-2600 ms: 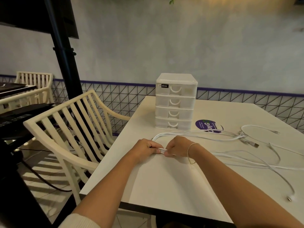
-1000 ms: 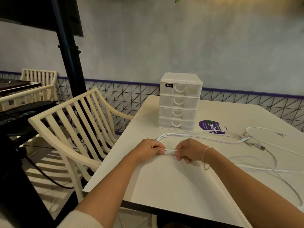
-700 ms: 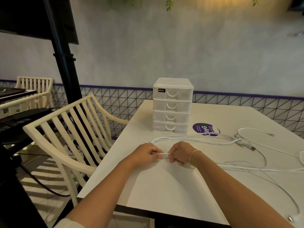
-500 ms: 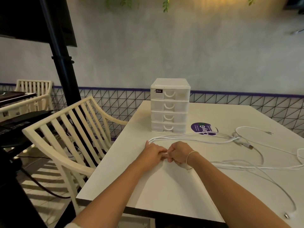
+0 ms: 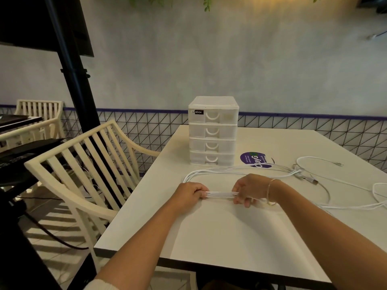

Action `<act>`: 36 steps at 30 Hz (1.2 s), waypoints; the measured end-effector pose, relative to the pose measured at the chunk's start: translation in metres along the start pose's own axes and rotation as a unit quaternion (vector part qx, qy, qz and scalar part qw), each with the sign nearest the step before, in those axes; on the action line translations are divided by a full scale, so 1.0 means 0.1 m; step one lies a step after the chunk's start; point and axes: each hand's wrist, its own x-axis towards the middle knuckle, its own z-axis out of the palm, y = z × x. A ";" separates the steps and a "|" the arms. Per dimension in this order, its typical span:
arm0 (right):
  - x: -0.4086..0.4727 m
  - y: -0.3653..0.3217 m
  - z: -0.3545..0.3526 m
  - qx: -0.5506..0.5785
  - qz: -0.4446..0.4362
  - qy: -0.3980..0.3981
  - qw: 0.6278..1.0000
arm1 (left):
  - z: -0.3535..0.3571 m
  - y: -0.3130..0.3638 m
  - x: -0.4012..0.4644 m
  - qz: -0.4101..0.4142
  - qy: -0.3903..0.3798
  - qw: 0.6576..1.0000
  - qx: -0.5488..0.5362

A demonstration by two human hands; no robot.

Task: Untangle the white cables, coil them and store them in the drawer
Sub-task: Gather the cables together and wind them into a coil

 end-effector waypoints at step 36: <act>0.16 -0.45 0.32 -0.150 -0.058 0.014 0.987 | -0.03 0.02 -0.02 -0.003 -0.003 1.000 -0.002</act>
